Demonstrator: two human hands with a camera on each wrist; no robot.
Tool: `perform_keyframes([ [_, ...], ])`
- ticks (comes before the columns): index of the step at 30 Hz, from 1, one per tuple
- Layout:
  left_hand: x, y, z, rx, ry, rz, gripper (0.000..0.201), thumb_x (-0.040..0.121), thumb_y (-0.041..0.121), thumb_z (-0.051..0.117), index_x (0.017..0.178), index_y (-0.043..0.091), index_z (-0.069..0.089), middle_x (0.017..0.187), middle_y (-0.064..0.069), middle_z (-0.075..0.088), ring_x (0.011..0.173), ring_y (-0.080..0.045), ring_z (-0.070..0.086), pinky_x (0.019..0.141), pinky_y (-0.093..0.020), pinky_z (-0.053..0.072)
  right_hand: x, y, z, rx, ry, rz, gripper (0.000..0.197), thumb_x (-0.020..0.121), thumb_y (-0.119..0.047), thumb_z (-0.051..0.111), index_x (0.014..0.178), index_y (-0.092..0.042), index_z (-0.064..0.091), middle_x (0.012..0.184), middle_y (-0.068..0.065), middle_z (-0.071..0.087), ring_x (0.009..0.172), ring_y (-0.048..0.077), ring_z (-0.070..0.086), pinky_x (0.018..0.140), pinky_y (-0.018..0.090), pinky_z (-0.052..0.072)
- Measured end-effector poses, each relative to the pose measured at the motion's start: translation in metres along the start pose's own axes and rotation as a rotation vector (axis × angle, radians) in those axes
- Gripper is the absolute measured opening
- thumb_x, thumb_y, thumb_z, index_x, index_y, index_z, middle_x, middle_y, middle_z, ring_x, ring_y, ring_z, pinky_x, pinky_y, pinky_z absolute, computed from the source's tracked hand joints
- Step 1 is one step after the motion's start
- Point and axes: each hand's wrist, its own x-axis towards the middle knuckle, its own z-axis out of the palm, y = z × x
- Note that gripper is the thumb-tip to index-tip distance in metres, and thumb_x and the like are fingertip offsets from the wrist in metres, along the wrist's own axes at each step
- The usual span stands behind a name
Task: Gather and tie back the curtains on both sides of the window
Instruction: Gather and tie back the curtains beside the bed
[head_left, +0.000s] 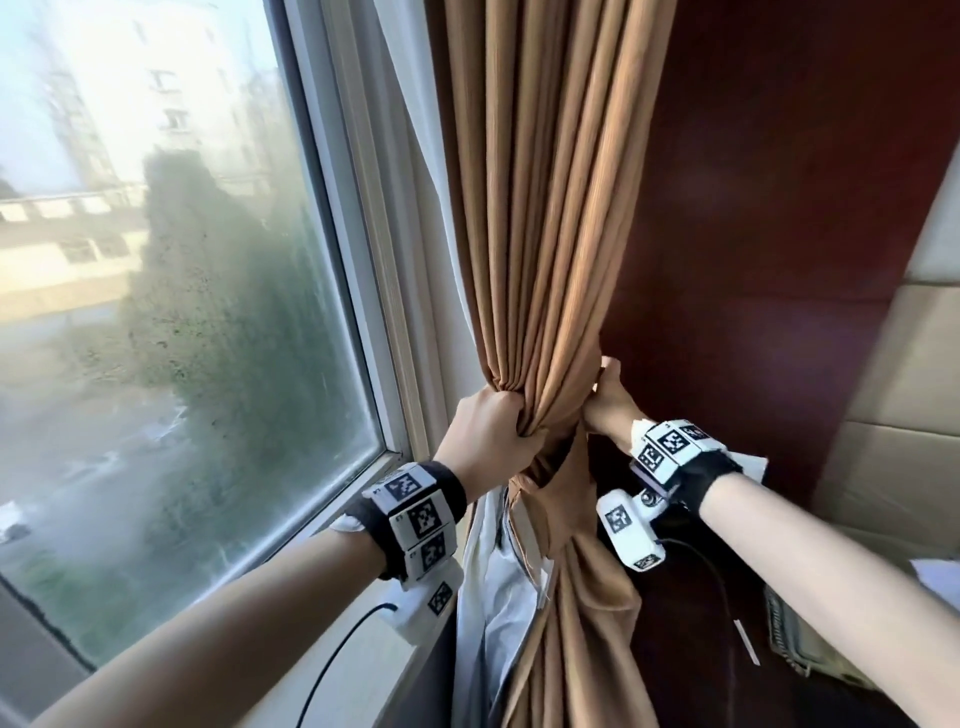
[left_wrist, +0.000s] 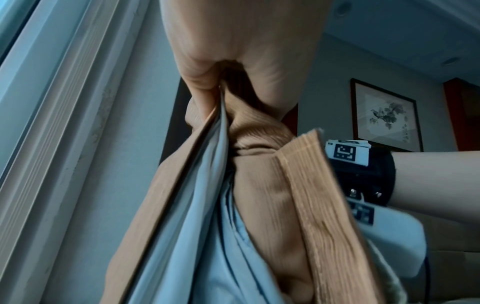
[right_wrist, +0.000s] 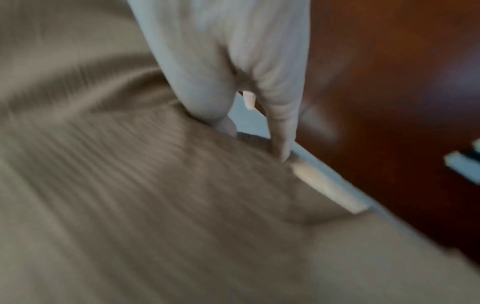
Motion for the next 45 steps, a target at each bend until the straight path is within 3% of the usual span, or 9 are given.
perform_keyframes([
  [8, 0.006, 0.004, 0.003, -0.007, -0.015, 0.018, 0.029, 0.083, 0.029, 0.063, 0.068, 0.012, 0.044, 0.071, -0.002, 0.045, 0.064, -0.021, 0.042, 0.059, -0.023, 0.031, 0.005, -0.013, 0.000, 0.533, -0.113, 0.108, 0.031, 0.096, -0.003, 0.045, 0.127, 0.001, 0.049, 0.097, 0.013, 0.061, 0.082, 0.025, 0.062, 0.060, 0.028, 0.048],
  [12, 0.008, 0.004, 0.003, -0.034, -0.038, 0.032, 0.030, 0.083, 0.029, 0.064, 0.068, 0.012, 0.046, 0.070, -0.001, 0.045, 0.064, -0.020, 0.043, 0.058, -0.021, 0.030, -0.017, -0.033, -0.005, 0.858, -0.272, 0.202, 0.040, 0.094, -0.051, 0.047, 0.099, -0.013, 0.062, 0.097, 0.008, 0.066, 0.088, 0.016, 0.061, 0.071, 0.025, 0.050],
  [15, 0.011, -0.002, 0.001, -0.048, -0.047, 0.030, 0.032, 0.084, 0.033, 0.065, 0.068, 0.011, 0.047, 0.068, 0.000, 0.044, 0.064, -0.020, 0.043, 0.058, -0.022, 0.028, -0.028, -0.044, -0.010, 0.894, -0.288, 0.177, 0.073, 0.053, -0.072, 0.068, 0.099, -0.016, 0.061, 0.101, 0.009, 0.064, 0.085, 0.014, 0.058, 0.074, 0.024, 0.050],
  [23, 0.015, -0.022, 0.003, -0.105, -0.078, 0.057, 0.046, 0.080, 0.047, 0.068, 0.077, 0.003, 0.059, 0.080, -0.012, 0.061, 0.074, -0.029, 0.057, 0.068, -0.038, 0.049, -0.033, -0.031, -0.020, 1.039, -0.288, 0.175, 0.053, 0.102, -0.042, 0.030, 0.140, -0.008, 0.044, 0.133, 0.012, 0.056, 0.101, 0.027, 0.062, 0.072, 0.033, 0.052],
  [25, 0.016, -0.025, 0.003, -0.164, -0.121, 0.041, 0.044, 0.080, 0.046, 0.069, 0.085, 0.003, 0.061, 0.089, -0.012, 0.060, 0.082, -0.028, 0.057, 0.072, -0.038, 0.050, -0.037, -0.025, -0.024, 0.997, -0.418, 0.182, 0.078, 0.082, -0.059, 0.061, 0.140, -0.011, 0.041, 0.136, 0.015, 0.054, 0.085, 0.021, 0.067, 0.069, 0.034, 0.054],
  [27, 0.017, -0.027, 0.001, -0.223, -0.186, 0.044, 0.041, 0.081, 0.042, 0.071, 0.094, 0.004, 0.062, 0.096, -0.011, 0.060, 0.088, -0.027, 0.058, 0.077, -0.038, 0.050, -0.042, -0.031, -0.030, 0.867, -0.723, 0.179, 0.103, 0.032, -0.033, 0.098, 0.119, -0.003, 0.053, 0.104, 0.019, 0.070, 0.071, 0.020, 0.072, 0.057, 0.029, 0.057],
  [34, 0.021, -0.025, -0.002, -0.454, -0.333, 0.032, 0.045, 0.072, 0.038, 0.074, 0.107, 0.010, 0.066, 0.109, -0.005, 0.065, 0.102, -0.020, 0.060, 0.091, -0.042, 0.051, -0.032, -0.031, -0.022, 0.631, -0.684, 0.147, 0.028, 0.063, 0.001, 0.065, 0.088, -0.006, 0.076, 0.089, 0.012, 0.074, 0.081, 0.021, 0.072, 0.070, 0.030, 0.058],
  [42, 0.026, -0.018, -0.031, -0.497, -0.633, -0.073, 0.024, 0.080, 0.057, 0.064, 0.091, 0.037, 0.060, 0.120, 0.009, 0.048, 0.118, -0.012, 0.041, 0.109, -0.030, 0.024, -0.046, -0.020, -0.031, 0.770, -0.635, 0.138, 0.027, 0.060, -0.007, 0.066, 0.085, -0.007, 0.078, 0.089, 0.011, 0.074, 0.085, 0.021, 0.071, 0.079, 0.031, 0.056],
  [45, 0.029, -0.039, -0.045, -0.952, -0.589, -0.092, 0.043, 0.081, 0.058, 0.061, 0.087, 0.018, 0.075, 0.128, -0.003, 0.059, 0.125, -0.012, 0.047, 0.110, -0.035, 0.030, -0.049, -0.018, -0.035, 0.750, -0.626, 0.174, 0.026, 0.055, -0.008, 0.067, 0.078, -0.008, 0.078, 0.083, 0.010, 0.074, 0.080, 0.021, 0.071, 0.078, 0.031, 0.055],
])
